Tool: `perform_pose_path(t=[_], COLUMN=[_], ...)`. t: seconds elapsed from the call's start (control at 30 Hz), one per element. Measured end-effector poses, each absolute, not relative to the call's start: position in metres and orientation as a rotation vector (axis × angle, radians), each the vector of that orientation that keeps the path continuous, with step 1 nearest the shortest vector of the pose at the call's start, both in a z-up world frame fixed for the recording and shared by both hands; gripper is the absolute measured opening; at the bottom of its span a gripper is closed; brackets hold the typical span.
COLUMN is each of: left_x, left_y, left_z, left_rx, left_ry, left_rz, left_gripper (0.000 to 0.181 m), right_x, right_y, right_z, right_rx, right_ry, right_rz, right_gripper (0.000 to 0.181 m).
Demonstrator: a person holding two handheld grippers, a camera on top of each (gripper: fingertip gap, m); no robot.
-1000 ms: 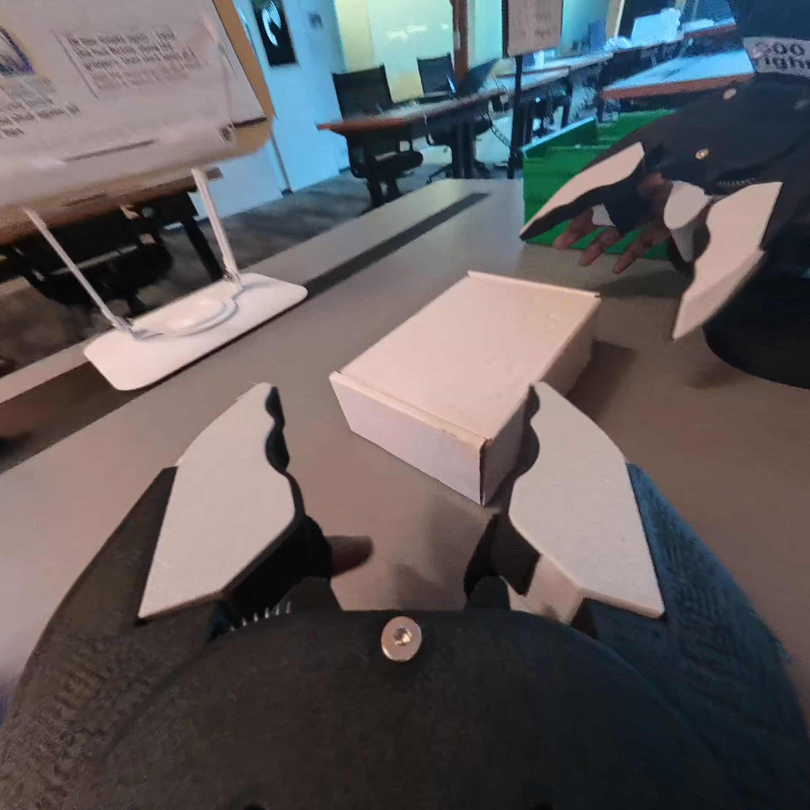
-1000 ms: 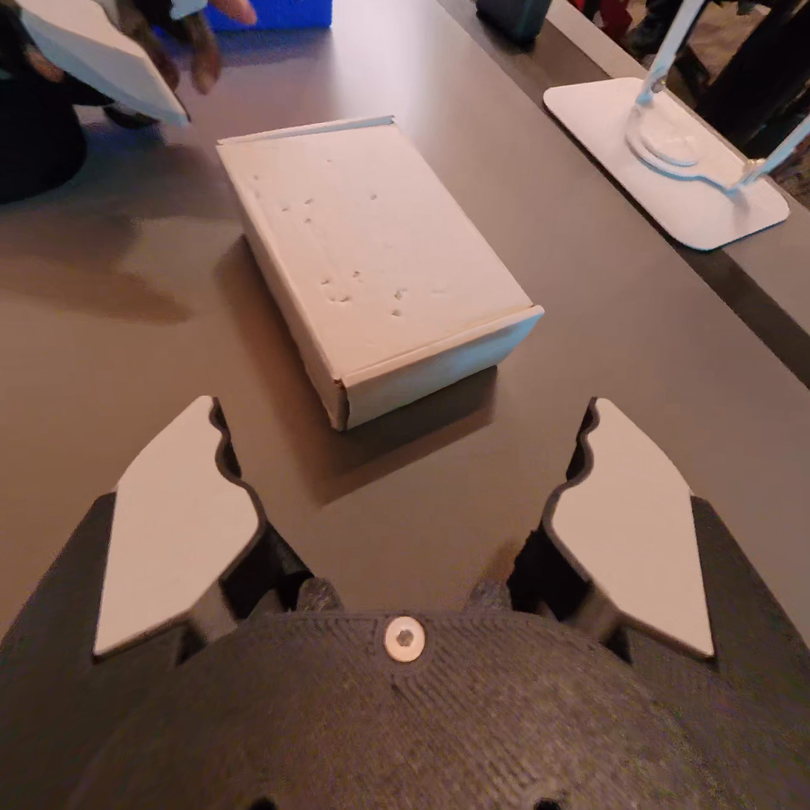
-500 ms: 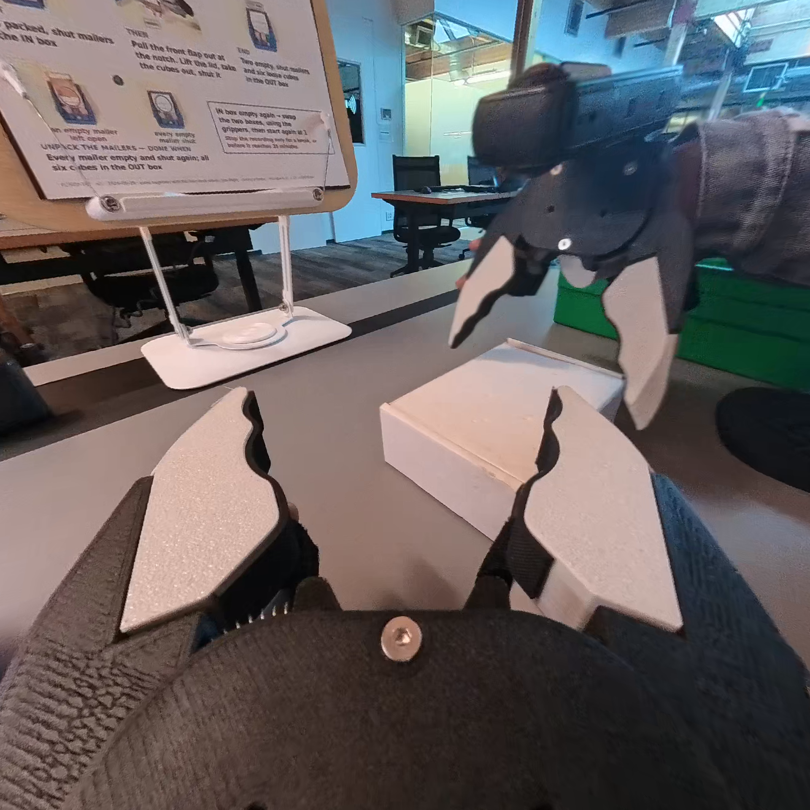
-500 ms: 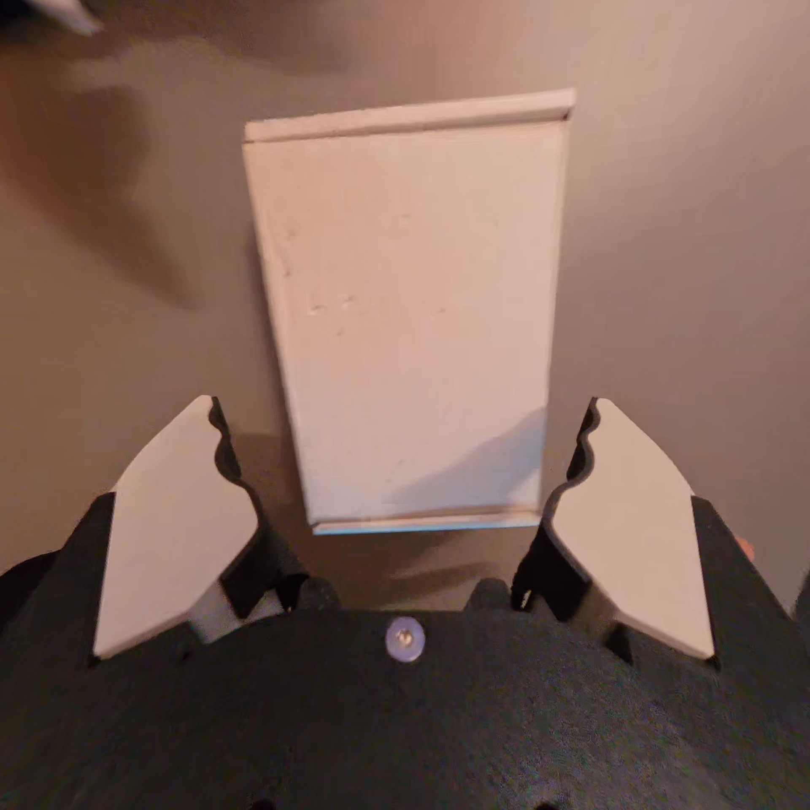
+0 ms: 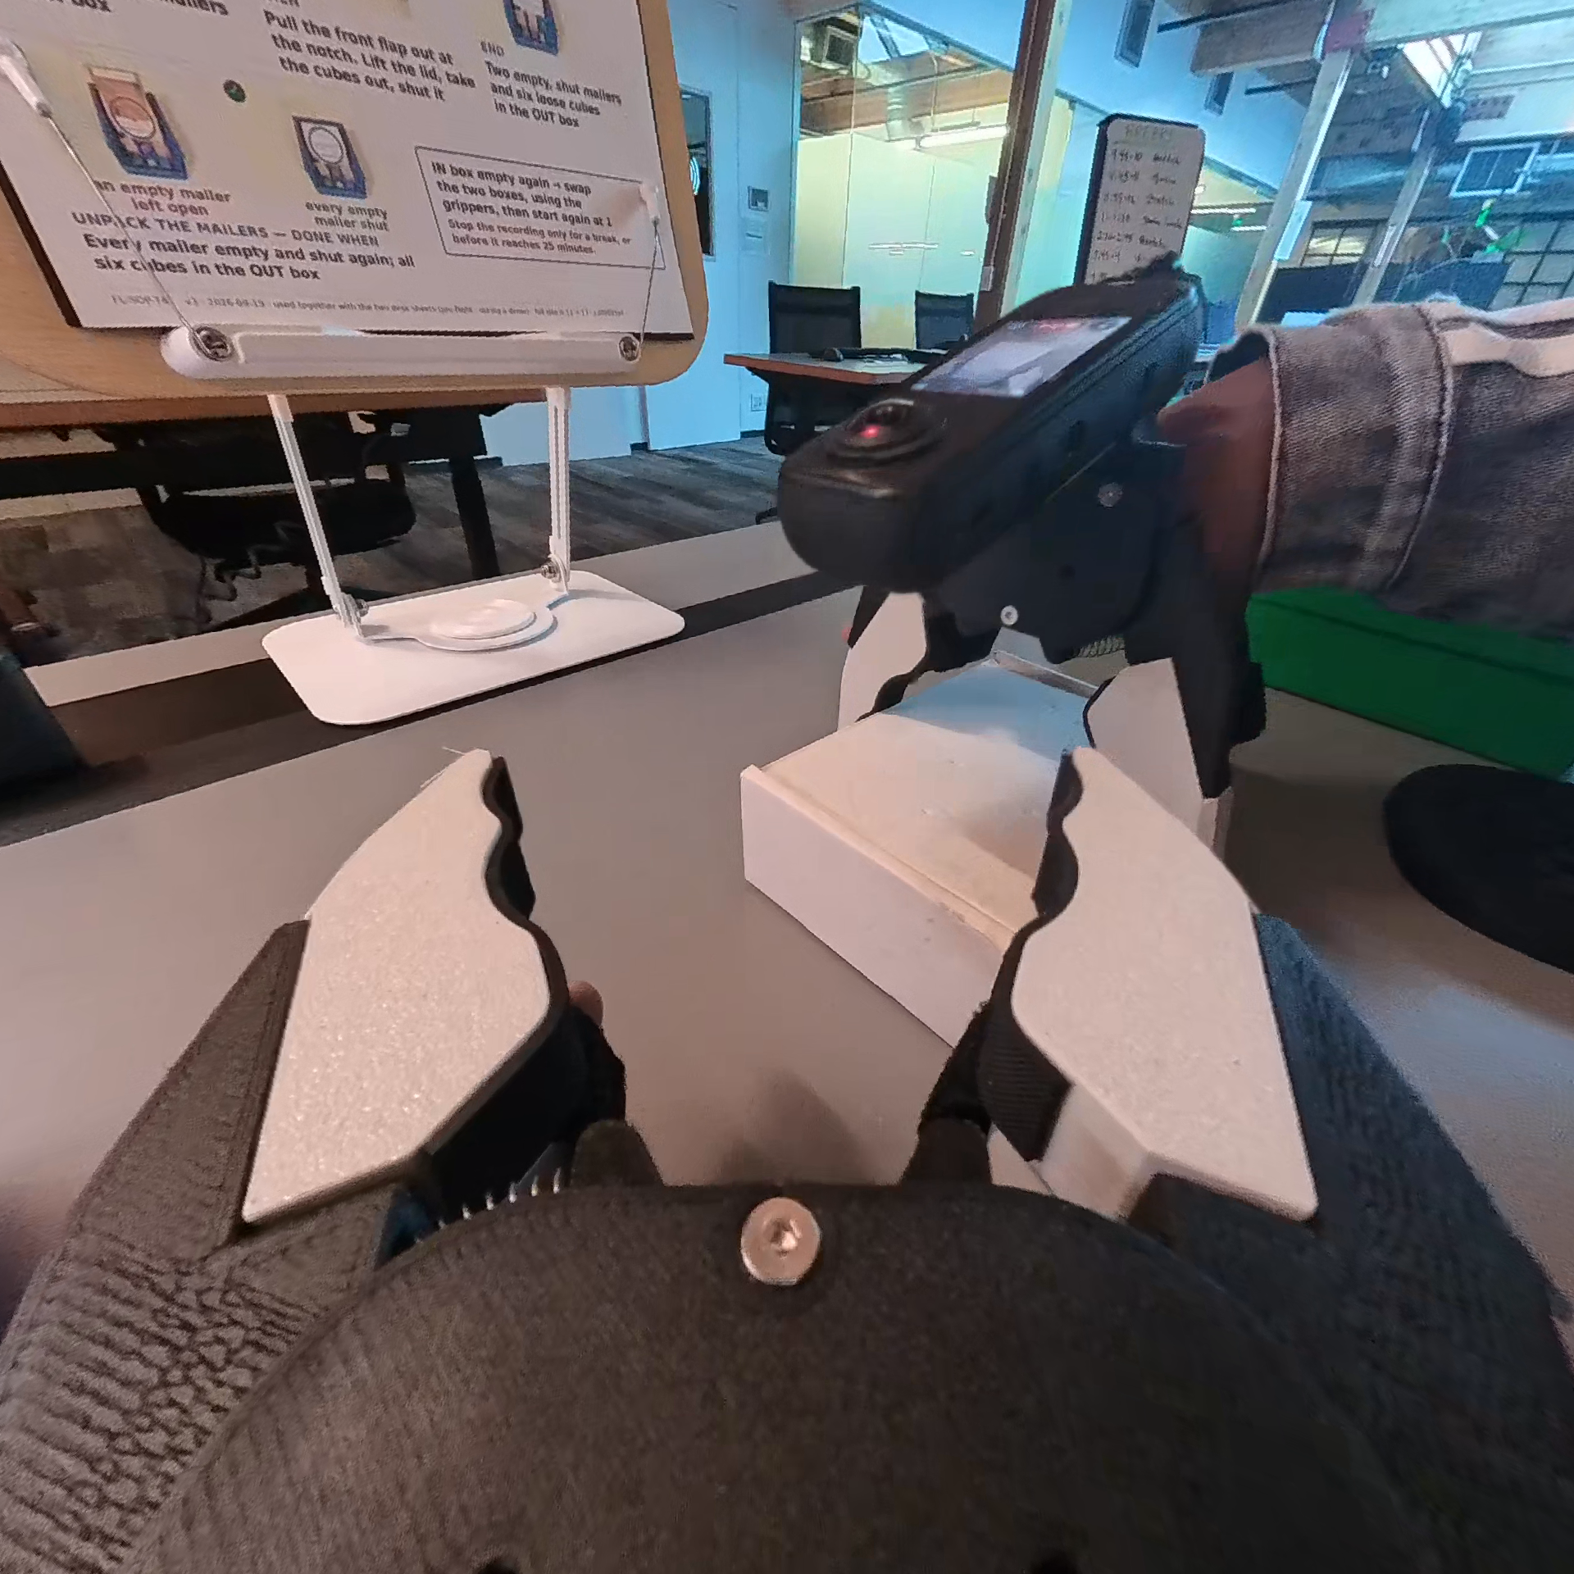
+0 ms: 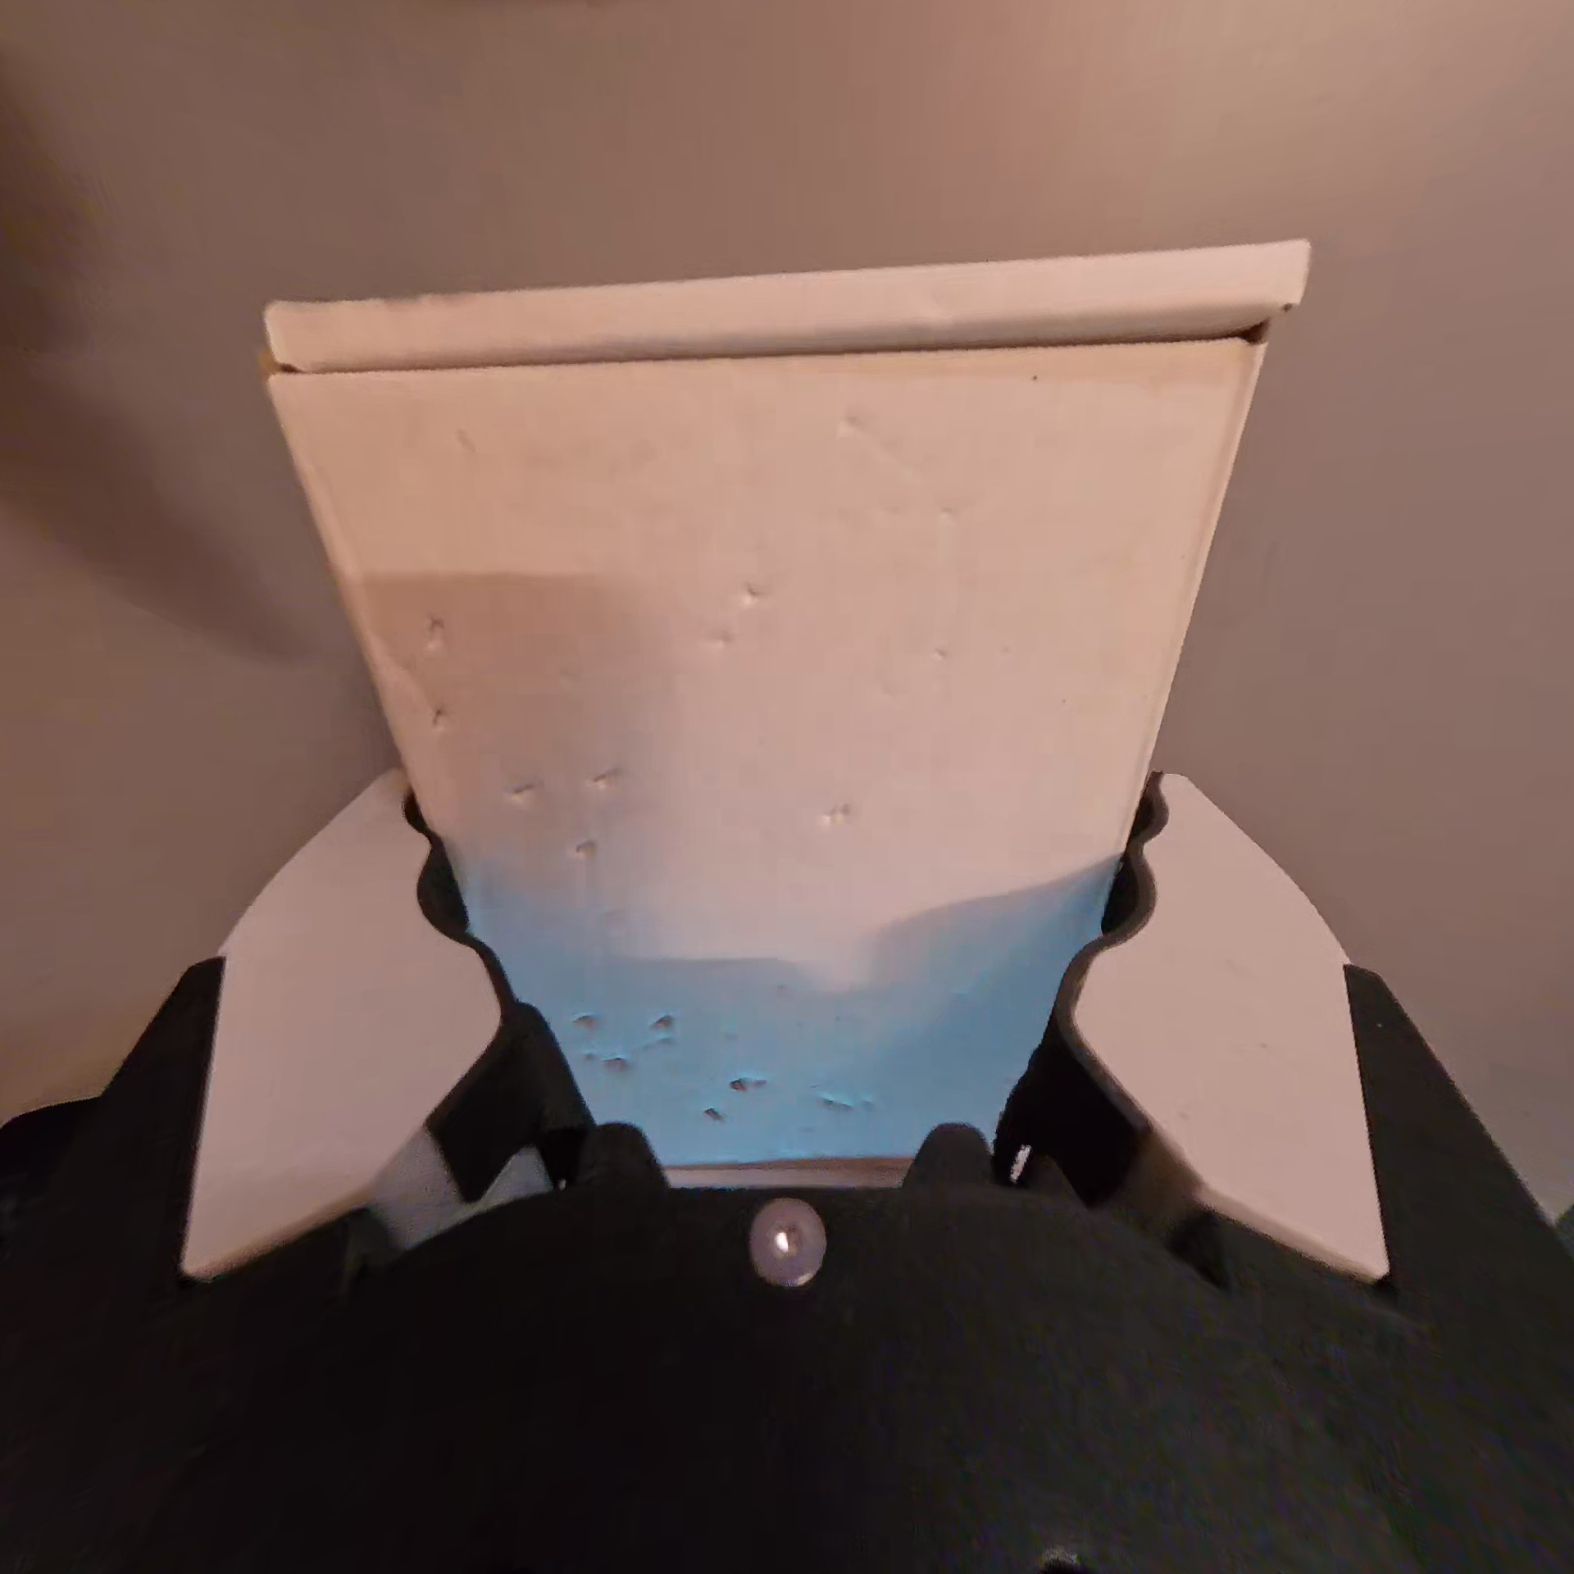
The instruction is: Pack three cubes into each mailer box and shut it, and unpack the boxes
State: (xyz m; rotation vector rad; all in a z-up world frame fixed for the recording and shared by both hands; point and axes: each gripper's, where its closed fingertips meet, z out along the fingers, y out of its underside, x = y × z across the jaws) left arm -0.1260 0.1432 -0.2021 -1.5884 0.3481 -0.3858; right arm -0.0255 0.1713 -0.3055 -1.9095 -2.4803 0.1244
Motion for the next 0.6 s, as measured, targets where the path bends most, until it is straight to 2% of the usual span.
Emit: perform_pose_path(t=[0.6], left_x=[-0.128], left_y=[0.144], left_z=[-0.205], left_rx=[-1.598], left_ry=[0.362], left_rz=[-0.366], left_gripper=[0.114], right_x=[-0.004], right_y=[0.165], right_z=[-0.281], right_rx=[-1.774], right_ry=[-2.546], right_rz=[0.041], right_gripper=[0.140])
